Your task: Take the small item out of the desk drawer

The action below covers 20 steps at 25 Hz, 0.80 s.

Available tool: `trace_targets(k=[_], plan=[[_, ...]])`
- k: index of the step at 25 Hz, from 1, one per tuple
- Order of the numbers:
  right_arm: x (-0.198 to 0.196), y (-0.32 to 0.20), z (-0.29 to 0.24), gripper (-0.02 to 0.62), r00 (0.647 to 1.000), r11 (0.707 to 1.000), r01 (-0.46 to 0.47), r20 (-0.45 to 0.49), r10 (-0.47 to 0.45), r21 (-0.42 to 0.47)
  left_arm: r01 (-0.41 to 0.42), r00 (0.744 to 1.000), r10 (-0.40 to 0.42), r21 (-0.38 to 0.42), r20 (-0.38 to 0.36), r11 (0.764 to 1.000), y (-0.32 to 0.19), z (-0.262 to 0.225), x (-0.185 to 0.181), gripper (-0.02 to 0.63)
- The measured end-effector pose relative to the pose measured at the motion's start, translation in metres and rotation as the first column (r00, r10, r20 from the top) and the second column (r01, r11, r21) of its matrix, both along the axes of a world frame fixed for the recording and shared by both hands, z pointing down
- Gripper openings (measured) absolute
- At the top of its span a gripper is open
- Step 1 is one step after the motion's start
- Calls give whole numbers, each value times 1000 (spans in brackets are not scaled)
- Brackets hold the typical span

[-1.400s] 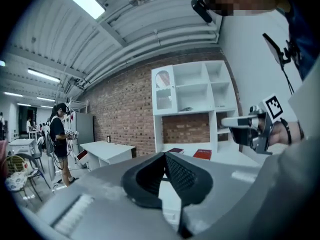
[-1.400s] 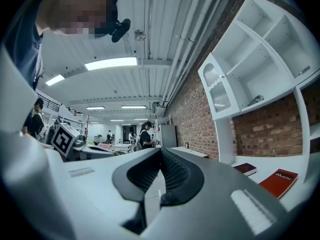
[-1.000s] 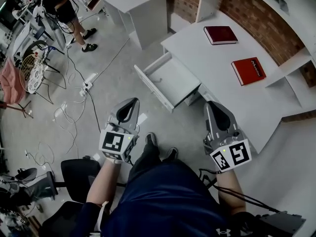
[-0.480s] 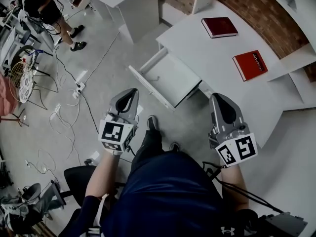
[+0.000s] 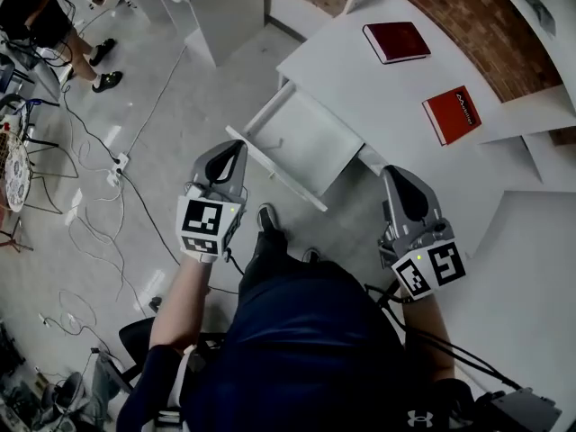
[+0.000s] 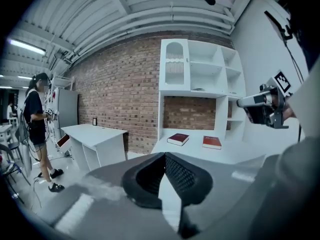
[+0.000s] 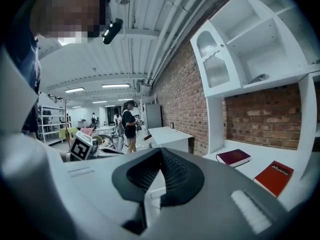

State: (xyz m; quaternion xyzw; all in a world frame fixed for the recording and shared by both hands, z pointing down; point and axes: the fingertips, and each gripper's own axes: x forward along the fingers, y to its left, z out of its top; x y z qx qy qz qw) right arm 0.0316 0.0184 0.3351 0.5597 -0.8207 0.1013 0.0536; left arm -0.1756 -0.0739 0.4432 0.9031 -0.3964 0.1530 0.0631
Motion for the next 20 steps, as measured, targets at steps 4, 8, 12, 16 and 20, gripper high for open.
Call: trace_targets(k=[4, 8, 12, 16, 20], plan=[[-19, -20, 3, 3, 999, 999, -22, -26, 21, -40, -53, 999, 53, -37, 6, 998, -26, 16, -8, 3], [-33, -34, 13, 3, 999, 997, -17, -33, 14, -80, -94, 995, 96, -75, 19, 993, -43, 35, -9, 6], [-32, -44, 32, 3, 999, 993, -24, -28, 21, -113, -126, 990, 131, -99, 44, 987, -54, 57, 0, 44], [-28, -52, 56, 3, 999, 989, -34, 8, 36, -142, -168, 977, 182, -123, 109, 978, -64, 78, 12, 70], [-13, -67, 54, 3, 998, 988, -27, 52, 35, -151, -250, 932, 282, -161, 227, 955, -71, 82, 42, 92]])
